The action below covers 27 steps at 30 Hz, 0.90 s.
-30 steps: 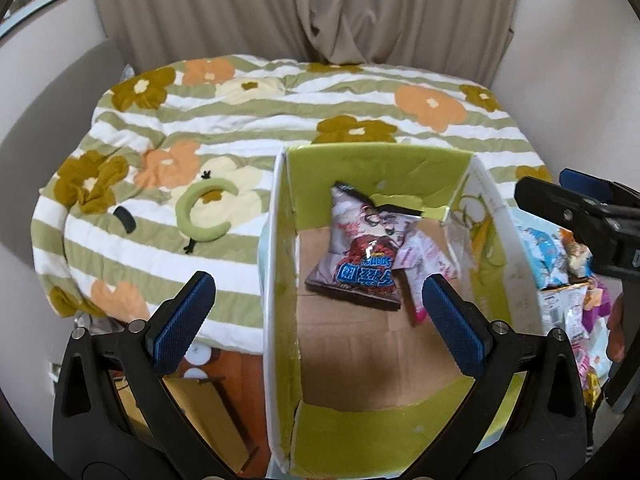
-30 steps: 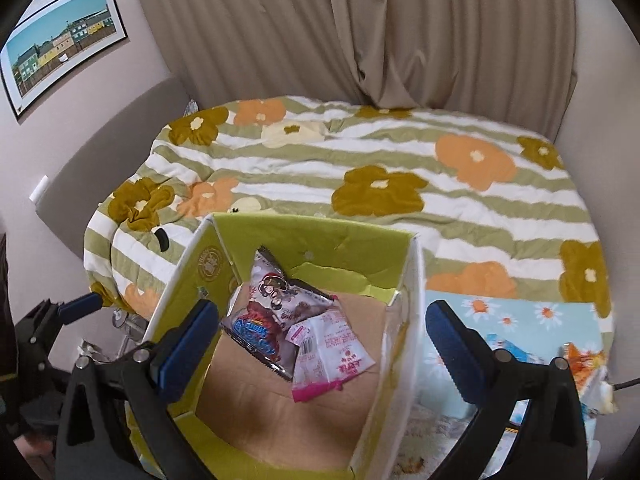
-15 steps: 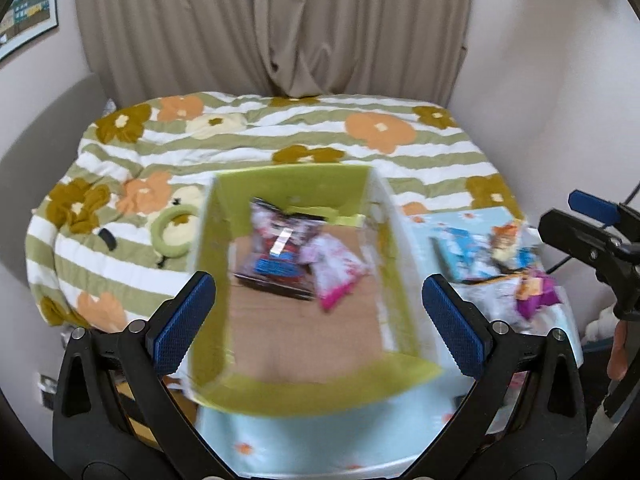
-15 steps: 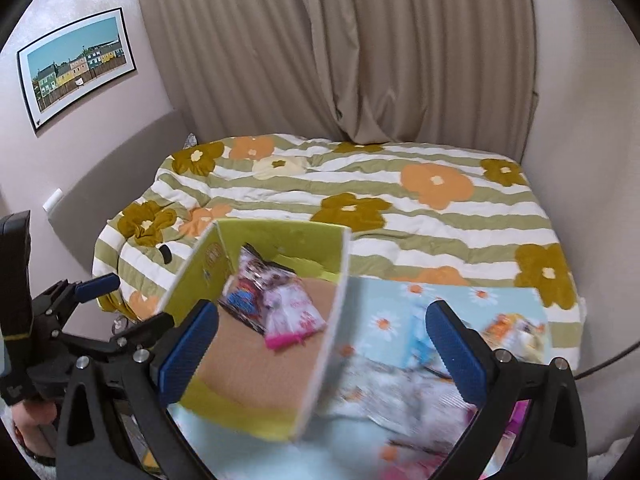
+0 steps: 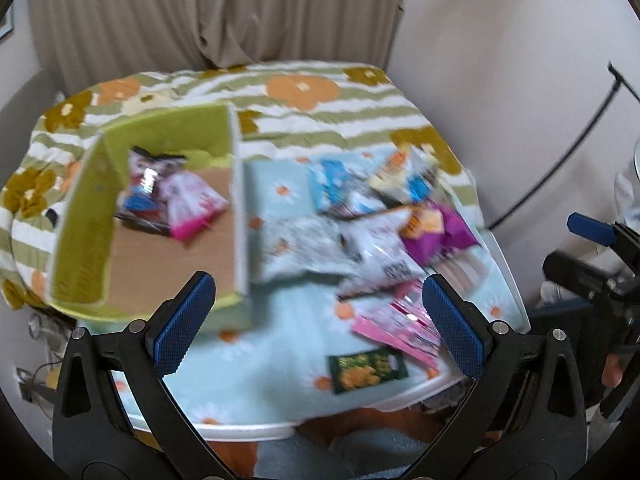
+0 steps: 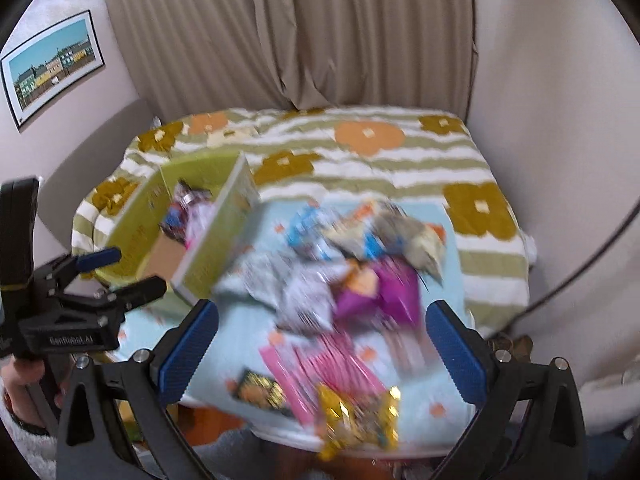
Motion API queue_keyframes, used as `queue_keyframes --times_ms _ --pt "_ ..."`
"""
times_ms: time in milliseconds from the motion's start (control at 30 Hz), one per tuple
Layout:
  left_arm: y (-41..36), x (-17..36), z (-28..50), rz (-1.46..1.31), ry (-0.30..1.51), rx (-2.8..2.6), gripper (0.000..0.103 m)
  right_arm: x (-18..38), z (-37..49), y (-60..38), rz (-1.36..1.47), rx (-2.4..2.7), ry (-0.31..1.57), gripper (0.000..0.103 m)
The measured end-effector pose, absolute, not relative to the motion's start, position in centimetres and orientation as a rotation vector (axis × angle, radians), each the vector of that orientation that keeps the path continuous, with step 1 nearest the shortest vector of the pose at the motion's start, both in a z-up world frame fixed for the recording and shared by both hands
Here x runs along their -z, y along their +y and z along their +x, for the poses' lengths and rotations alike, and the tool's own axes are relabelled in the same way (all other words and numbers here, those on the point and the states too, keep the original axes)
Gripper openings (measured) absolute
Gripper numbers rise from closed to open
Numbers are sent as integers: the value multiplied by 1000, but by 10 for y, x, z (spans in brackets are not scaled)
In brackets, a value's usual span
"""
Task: Organize snacks
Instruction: 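Move both tools back from the box toward the snack pile, then grasp the pink wafer bag with left tool while right tool grasps the gold Pillows bag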
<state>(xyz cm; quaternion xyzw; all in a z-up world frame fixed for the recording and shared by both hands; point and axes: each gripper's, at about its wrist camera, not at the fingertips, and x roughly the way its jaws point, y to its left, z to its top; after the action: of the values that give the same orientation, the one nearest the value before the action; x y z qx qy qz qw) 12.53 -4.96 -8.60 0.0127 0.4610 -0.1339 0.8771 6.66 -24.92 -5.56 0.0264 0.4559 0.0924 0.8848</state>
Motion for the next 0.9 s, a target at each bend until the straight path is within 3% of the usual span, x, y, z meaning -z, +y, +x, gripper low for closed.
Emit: queue_keyframes --times_ms 333,800,900 --pt "-108 141 119 150 1059 345 102 127 28 -282 115 -210 1096 103" --pt "-160 205 151 323 1133 517 102 210 29 -253 70 -192 1187 103" --pt "-167 213 152 332 1151 551 102 216 32 -257 85 -183 1197 96"
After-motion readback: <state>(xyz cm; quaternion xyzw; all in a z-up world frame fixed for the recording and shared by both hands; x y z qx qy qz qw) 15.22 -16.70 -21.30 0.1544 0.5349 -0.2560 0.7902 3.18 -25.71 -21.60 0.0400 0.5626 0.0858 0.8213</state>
